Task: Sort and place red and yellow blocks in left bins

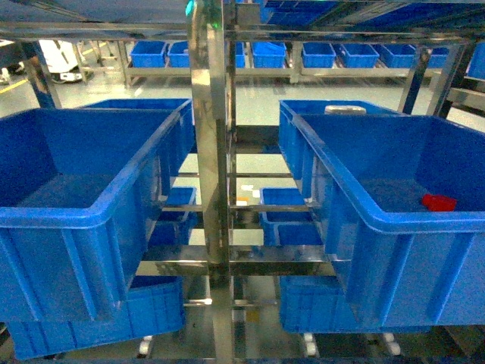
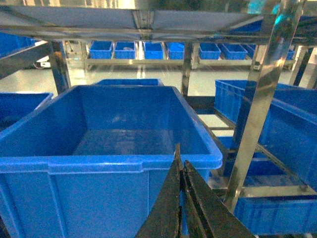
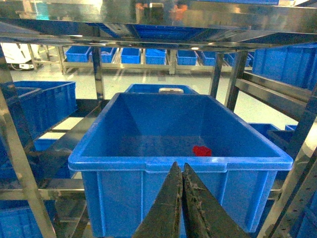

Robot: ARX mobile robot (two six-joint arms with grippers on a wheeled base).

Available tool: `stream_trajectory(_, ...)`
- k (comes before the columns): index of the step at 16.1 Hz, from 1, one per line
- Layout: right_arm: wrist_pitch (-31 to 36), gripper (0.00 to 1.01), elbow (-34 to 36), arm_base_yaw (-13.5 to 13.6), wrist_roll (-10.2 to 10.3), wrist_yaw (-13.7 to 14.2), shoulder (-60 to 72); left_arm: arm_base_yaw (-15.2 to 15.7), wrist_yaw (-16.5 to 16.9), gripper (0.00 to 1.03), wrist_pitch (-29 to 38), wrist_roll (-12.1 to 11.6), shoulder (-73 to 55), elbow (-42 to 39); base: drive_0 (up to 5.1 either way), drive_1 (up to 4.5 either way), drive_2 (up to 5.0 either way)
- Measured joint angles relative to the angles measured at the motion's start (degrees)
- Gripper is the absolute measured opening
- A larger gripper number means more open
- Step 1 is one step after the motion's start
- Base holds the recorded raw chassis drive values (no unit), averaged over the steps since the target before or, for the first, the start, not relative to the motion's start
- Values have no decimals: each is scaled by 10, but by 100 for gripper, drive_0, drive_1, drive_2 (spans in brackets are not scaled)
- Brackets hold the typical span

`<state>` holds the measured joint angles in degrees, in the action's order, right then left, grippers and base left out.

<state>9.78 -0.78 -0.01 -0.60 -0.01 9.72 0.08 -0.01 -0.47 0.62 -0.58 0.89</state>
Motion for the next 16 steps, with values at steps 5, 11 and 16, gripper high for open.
stream_trajectory(5,-95,2,-2,0,0,0,-93,-1,0,2,2,0,0,0,0,0,0)
stream_trajectory(11,-100,25,0,0,0,0,-94,-1,0,21,3,0,0,0,0,0,0)
stream_trajectory(16,-100,80,0,0,0,0,-94,-1,0,75,3,0,0,0,0,0,0)
